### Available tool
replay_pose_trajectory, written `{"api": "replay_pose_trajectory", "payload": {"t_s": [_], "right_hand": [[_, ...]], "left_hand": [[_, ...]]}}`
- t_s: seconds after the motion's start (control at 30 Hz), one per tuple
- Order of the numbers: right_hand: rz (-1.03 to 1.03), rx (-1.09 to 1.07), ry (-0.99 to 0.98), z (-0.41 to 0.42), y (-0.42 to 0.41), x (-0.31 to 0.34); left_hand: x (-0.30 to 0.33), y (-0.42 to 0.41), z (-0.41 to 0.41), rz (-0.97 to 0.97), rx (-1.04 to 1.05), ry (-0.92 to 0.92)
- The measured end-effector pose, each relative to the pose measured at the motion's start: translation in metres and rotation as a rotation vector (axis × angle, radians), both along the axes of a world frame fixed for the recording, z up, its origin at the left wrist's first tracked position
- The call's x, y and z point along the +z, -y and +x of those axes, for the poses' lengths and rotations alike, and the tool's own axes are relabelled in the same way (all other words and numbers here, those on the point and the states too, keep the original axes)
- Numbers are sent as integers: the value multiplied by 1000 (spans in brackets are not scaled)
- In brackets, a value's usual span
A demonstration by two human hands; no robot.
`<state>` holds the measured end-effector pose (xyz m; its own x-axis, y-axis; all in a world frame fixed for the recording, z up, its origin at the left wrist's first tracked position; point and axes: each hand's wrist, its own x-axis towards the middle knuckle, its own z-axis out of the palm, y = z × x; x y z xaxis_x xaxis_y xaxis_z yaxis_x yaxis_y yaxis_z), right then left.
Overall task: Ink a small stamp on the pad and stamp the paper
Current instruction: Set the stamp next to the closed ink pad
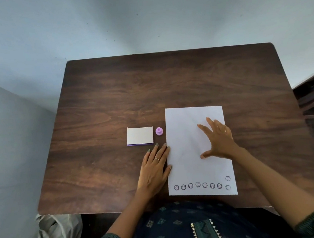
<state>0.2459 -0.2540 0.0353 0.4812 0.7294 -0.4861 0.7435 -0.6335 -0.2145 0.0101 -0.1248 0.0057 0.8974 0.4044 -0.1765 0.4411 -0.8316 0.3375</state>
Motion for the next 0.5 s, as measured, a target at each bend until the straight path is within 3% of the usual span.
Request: {"api": "replay_pose_trajectory", "payload": {"t_s": [0.5], "right_hand": [[0,26,-43,-3,-8,-2]], "left_hand": [[-2,0,-8,30,48,-70]]}}
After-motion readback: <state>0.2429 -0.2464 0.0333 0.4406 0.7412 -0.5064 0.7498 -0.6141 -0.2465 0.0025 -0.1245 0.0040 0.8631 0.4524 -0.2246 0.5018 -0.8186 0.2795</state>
